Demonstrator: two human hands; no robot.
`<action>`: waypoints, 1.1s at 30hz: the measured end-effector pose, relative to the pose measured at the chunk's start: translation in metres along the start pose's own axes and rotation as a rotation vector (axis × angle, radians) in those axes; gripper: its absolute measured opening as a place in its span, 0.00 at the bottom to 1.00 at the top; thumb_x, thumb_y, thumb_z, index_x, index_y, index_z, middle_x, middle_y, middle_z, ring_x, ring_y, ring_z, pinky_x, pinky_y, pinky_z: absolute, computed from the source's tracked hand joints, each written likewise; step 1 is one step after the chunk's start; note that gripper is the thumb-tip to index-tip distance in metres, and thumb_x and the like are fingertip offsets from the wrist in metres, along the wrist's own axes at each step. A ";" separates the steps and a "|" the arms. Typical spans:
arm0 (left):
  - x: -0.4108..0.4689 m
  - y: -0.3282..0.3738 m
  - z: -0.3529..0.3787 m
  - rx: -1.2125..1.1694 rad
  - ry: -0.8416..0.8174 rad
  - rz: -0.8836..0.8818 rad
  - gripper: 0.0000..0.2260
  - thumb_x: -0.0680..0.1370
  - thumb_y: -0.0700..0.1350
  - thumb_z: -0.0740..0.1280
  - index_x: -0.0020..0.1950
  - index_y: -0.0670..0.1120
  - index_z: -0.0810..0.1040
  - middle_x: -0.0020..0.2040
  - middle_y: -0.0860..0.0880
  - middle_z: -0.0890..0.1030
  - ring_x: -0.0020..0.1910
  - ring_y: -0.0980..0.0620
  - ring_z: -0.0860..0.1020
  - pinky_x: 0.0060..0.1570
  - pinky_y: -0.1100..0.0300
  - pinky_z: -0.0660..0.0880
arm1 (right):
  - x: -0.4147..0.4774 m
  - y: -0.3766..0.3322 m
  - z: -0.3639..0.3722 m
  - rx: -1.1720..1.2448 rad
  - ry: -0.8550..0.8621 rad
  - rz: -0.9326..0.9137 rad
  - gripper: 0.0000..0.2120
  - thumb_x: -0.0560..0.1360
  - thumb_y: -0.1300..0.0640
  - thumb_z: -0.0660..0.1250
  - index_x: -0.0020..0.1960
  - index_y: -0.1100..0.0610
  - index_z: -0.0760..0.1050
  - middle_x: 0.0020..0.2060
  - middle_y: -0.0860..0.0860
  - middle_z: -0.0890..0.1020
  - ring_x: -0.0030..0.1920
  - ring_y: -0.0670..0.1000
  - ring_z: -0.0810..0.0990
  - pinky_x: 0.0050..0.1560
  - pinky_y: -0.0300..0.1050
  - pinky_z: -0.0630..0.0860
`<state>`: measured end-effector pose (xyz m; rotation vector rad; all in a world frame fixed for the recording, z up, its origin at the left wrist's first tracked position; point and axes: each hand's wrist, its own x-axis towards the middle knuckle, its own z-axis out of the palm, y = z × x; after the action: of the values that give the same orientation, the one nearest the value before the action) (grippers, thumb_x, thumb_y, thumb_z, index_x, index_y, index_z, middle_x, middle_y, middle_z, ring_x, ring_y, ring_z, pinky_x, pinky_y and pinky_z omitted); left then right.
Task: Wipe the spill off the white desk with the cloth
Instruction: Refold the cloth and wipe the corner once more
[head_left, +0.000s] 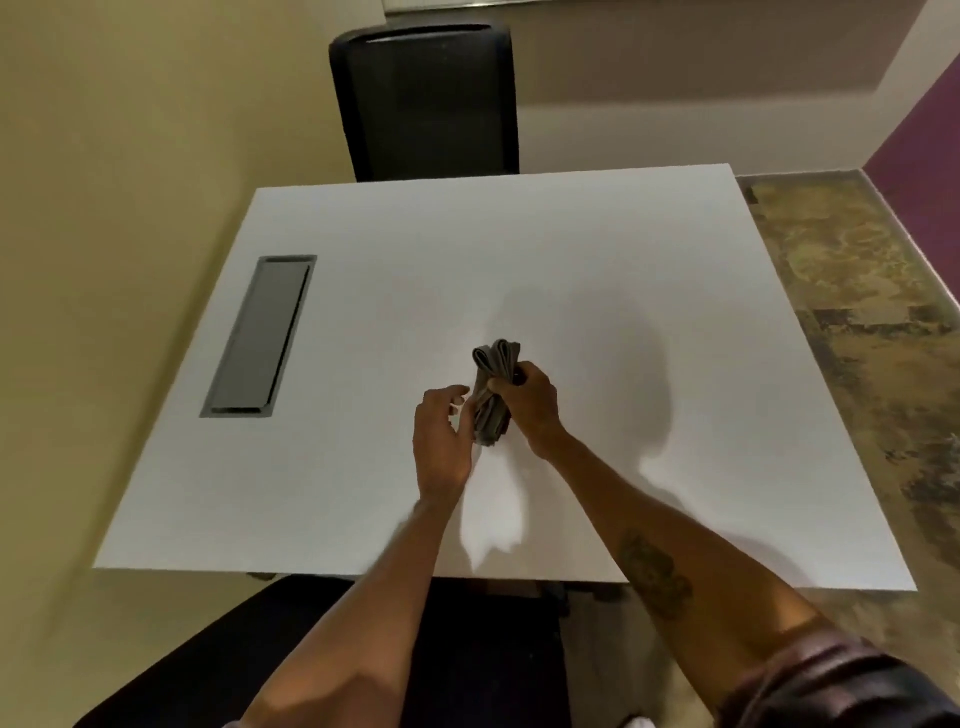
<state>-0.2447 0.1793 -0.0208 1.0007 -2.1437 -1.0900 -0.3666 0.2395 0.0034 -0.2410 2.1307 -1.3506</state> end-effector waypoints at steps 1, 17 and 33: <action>0.002 -0.007 -0.014 -0.004 0.006 -0.018 0.09 0.84 0.46 0.63 0.61 0.47 0.79 0.52 0.57 0.76 0.50 0.52 0.78 0.49 0.58 0.76 | -0.004 -0.005 0.017 -0.008 -0.016 0.001 0.13 0.75 0.56 0.70 0.57 0.60 0.76 0.49 0.58 0.83 0.50 0.58 0.83 0.54 0.56 0.81; 0.006 -0.136 -0.216 0.217 -0.136 -0.301 0.10 0.81 0.51 0.67 0.60 0.51 0.82 0.57 0.52 0.82 0.50 0.51 0.82 0.51 0.57 0.81 | -0.083 -0.039 0.251 -0.201 -0.202 0.057 0.17 0.73 0.54 0.70 0.58 0.60 0.74 0.51 0.57 0.83 0.52 0.58 0.82 0.56 0.54 0.79; 0.012 -0.179 -0.265 0.266 -0.251 -0.726 0.22 0.83 0.50 0.66 0.76 0.45 0.72 0.73 0.43 0.76 0.72 0.40 0.74 0.71 0.49 0.69 | -0.098 -0.071 0.272 -0.129 -0.427 0.191 0.14 0.79 0.46 0.61 0.43 0.54 0.78 0.49 0.59 0.83 0.52 0.61 0.83 0.58 0.57 0.80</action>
<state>0.0063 -0.0192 -0.0272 1.9574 -2.2061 -1.3142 -0.1436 0.0436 0.0205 -0.3352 1.8283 -0.9536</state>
